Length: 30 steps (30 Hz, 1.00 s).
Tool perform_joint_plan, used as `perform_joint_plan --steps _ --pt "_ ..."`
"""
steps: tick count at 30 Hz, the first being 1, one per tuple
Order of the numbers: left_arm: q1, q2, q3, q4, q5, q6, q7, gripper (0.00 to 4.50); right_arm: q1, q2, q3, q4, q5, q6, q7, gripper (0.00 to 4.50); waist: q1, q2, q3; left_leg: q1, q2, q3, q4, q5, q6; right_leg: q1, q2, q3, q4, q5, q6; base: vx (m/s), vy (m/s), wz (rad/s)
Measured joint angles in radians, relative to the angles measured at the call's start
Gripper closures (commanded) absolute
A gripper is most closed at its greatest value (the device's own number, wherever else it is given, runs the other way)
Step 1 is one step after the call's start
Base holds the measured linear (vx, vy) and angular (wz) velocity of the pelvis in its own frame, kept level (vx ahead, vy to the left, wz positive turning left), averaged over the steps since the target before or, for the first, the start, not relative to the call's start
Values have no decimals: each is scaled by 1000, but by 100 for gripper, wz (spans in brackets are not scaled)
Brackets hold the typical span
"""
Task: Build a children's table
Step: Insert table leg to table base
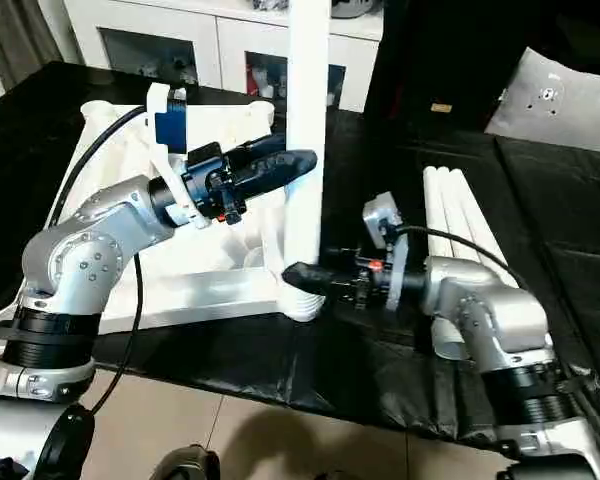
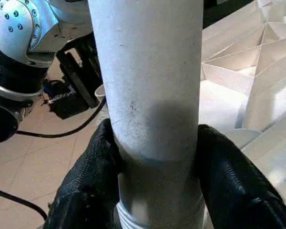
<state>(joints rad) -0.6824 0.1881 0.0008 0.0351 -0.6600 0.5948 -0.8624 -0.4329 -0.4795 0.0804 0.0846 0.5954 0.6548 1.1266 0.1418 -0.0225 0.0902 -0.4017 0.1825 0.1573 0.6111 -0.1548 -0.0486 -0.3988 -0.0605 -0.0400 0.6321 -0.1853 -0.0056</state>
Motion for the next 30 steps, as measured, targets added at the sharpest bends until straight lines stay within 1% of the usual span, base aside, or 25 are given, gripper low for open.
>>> perform_joint_plan --steps 6,7,8,9,10,12,13,15,17,18,20,22,23,26,30 --pt "0 -3 -16 6 31 -14 32 275 17 37 0 -6 0 0 -39 255 0 1 0 0 0 0 0 0 0 0 0 0 0 0 0 0 0 0" --pt "0 -5 -17 9 34 -19 38 219 19 41 -1 -7 0 0 -49 255 0 1 0 0 0 0 0 0 0 0 0 0 0 0 0 0 0 0" --pt "0 -13 -14 16 38 -26 55 219 25 52 -6 -14 -1 -4 -73 255 0 1 -1 0 0 0 0 0 0 0 0 0 0 0 0 0 0 0" --pt "0 -20 -12 20 46 -32 73 205 32 65 -14 -22 -4 -9 -99 255 0 1 -1 0 0 0 0 0 0 0 0 0 0 0 0 0 0 0" --pt "0 -23 -9 27 52 -36 87 203 36 76 -19 -24 -7 -15 -122 257 -1 1 -1 0 0 0 0 0 0 0 0 0 0 0 0 0 0 0" --pt "0 -22 -8 40 77 -57 109 183 38 92 -27 -24 -39 -49 -174 258 -1 1 -1 0 0 0 0 0 -1 0 0 0 0 0 1 0 0 0" --pt "0 -21 -8 43 93 -68 117 183 38 104 -34 -24 -61 -72 -204 258 -1 1 -1 0 0 0 0 1 -1 0 0 0 0 0 1 0 0 0" --pt "0 -19 -12 48 131 -95 145 157 38 136 -40 -22 -98 -116 -270 258 -3 2 -1 0 0 0 0 1 -1 -1 0 0 0 1 1 0 0 0" --pt "0 -21 -19 48 156 -112 171 150 38 158 -42 -21 -113 -131 -307 258 -4 2 -1 0 0 0 0 1 -1 -1 0 0 0 1 1 0 0 0" --pt "0 -22 -20 47 165 -119 181 139 38 160 -42 -21 -119 -137 -319 258 -3 2 -1 0 0 0 0 1 -1 -1 0 0 0 1 1 0 0 0" --pt "5 -44 -32 42 211 -151 242 113 37 198 -51 -20 -136 -161 -377 258 -3 2 -1 0 1 0 0 1 -1 -1 0 0 0 1 1 0 0 0" --pt "8 -57 -52 38 245 -167 279 105 36 221 -52 -19 -138 -179 -403 258 -2 2 -1 0 1 0 0 1 -1 0 0 0 0 1 1 0 0 0" --pt "12 -82 -62 38 275 -181 327 105 30 240 -53 -13 -150 -199 -426 258 -3 2 -1 0 0 0 0 1 -1 0 0 0 0 1 1 0 0 0" --pt "11 -132 -78 50 336 -206 437 66 22 266 -54 3 -174 -234 -468 259 -4 2 -1 0 1 0 0 1 -1 0 0 0 0 1 2 0 0 0" --pt "6 -151 -74 75 377 -229 526 65 22 273 -54 10 -188 -245 -490 259 -11 2 -1 0 1 0 0 1 -1 -1 0 0 0 2 3 0 0 0"
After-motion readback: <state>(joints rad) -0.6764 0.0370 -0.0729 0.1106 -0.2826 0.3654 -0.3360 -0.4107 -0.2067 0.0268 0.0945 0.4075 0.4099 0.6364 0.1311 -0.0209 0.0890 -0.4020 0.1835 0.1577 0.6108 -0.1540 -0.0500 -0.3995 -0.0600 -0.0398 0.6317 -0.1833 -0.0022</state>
